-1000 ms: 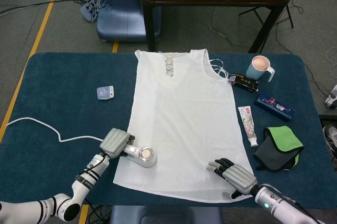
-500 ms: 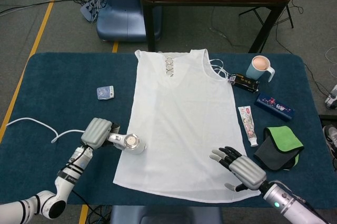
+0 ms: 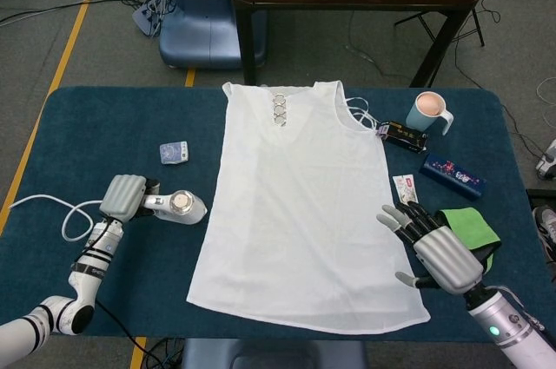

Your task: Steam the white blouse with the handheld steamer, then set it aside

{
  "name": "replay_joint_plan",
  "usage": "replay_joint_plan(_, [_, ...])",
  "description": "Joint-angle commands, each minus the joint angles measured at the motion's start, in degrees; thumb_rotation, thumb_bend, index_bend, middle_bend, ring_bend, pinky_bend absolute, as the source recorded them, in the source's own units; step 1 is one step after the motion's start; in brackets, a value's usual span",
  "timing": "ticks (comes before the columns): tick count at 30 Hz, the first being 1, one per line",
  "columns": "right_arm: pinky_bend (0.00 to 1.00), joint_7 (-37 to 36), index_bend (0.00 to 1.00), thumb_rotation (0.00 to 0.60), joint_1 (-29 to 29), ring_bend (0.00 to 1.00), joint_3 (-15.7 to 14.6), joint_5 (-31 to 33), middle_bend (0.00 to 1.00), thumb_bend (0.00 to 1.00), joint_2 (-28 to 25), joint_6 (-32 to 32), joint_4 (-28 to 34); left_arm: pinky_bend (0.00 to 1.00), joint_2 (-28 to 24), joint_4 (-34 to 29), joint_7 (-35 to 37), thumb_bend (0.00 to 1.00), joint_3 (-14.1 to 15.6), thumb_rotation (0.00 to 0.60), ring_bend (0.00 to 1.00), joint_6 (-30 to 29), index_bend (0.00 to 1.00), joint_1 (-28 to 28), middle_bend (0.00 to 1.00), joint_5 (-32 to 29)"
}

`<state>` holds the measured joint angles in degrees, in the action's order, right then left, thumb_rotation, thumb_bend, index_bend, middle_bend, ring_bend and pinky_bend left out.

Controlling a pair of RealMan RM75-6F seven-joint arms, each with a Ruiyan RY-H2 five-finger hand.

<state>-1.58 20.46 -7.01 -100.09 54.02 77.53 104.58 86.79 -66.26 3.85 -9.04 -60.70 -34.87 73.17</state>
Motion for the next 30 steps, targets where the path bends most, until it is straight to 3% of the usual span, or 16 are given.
replay_joint_plan(1, [0.0, -0.05, 0.01, 0.6, -0.48, 0.0, 0.32, 0.35, 0.07, 0.17, -0.28, 0.28, 0.14, 0.75, 1.65, 4.22, 1.72, 0.25, -0.06, 0.6, 0.65, 1.99, 0.85, -0.14, 0.78, -0.6])
replay_joint_plan(7, [0.0, -0.6, 0.01, 0.6, -1.12, 0.0, 1.0, 0.5, 0.07, 0.17, -0.45, 0.24, -0.24, 0.72, 2.12, 6.19, 0.74, 0.25, 0.17, 0.6, 0.6, 3.01, 0.76, 0.34, 0.7, -1.35])
replay_joint_plan(13, [0.0, -1.6, 0.01, 0.6, -1.22, 0.0, 1.47, 0.32, 0.07, 0.17, -0.36, -0.62, -0.79, 0.64, 1.12, 3.77, -2.29, 0.16, -0.16, 0.6, 0.37, 2.9, 0.42, 1.16, 0.4, -2.76])
replay_joint_plan(18, [0.0, -2.44, 0.01, 0.6, -1.32, 0.0, 1.91, 0.23, 0.07, 0.17, -0.21, -0.88, -1.43, 0.44, -0.39, 0.11, -6.04, 0.12, -0.15, 0.6, 0.15, 3.12, 0.1, 1.86, 0.16, -4.43])
replay_joint_plan(20, [0.0, -2.82, 0.01, 0.6, -1.44, 0.0, 2.09, 0.24, 0.07, 0.17, -0.21, -0.83, -1.73, 0.4, -1.21, -1.62, -8.02, 0.11, -0.22, 0.6, 0.1, 3.33, 0.03, 2.09, 0.11, -5.49])
replay_joint_plan(30, [0.0, -4.35, 0.01, 0.6, -2.83, 0.0, 2.91, 2.06, 0.07, 0.17, -0.53, -0.18, -4.06, 0.32, -6.59, -10.95, -11.92, 0.1, -0.67, 0.6, 0.06, -0.46, 0.0, 5.5, 0.06, -8.47])
